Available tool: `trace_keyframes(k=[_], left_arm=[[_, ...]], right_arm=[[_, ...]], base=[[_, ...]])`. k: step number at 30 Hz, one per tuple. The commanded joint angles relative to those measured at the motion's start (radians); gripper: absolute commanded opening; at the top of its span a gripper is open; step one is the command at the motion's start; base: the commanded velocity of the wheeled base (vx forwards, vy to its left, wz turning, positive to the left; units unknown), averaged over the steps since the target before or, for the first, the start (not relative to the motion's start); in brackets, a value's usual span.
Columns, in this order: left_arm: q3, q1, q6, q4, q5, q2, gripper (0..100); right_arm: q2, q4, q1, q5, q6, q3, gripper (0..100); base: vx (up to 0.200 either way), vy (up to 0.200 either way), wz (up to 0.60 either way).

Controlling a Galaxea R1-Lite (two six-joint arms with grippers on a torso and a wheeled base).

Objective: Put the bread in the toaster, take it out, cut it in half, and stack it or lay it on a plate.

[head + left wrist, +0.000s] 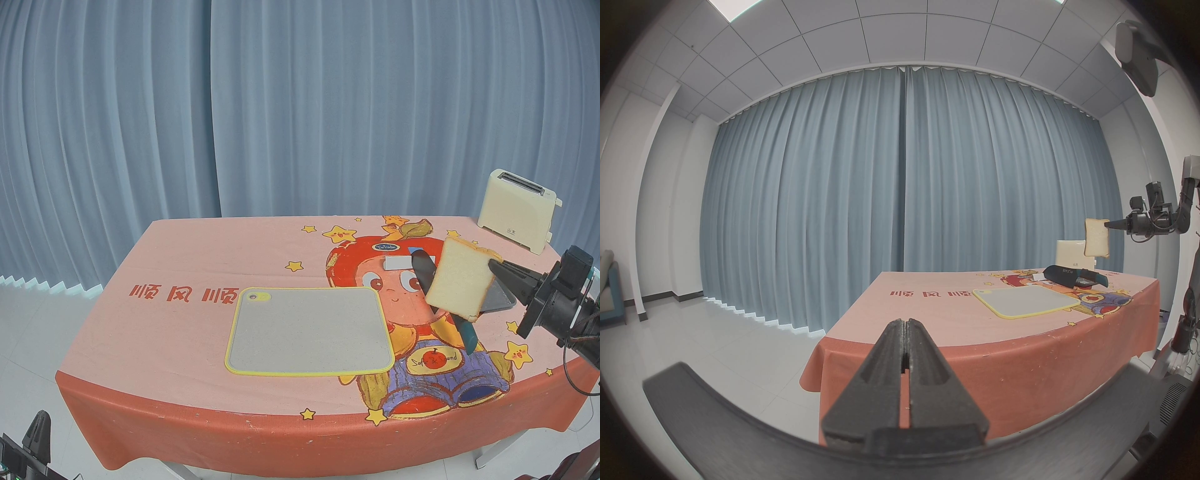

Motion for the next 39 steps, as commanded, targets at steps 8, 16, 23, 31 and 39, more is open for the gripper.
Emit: trace_keyframes(k=[8,16,23,31,39], left_arm=[[0.018,0.000,0.001,0.000,0.000,-0.004,0],[0.018,0.000,0.001,0.000,0.000,-0.005,0],[0.018,0.000,0.003,0.000,0.000,-0.005,0],[0.018,-0.001,0.001,0.000,0.000,-0.004,0],[0.018,0.000,0.001,0.000,0.000,-0.004,0]], right_arm=[[0.084,-0.012,0.065,-0.002,0.035,0.010,0],[0.158,-0.015,0.137,-0.004,0.144,0.003,0],[0.208,-0.017,0.190,-0.040,0.235,-0.009,0],[0.337,-0.189,0.258,-0.085,0.365,-0.010,0],[0.540,-0.420,0.318,-0.260,0.532,-0.089,0]], base=[[0.000,0.000,0.00],[0.000,0.000,0.00],[0.000,0.000,0.00],[0.000,0.000,0.00],[0.000,0.000,0.00]])
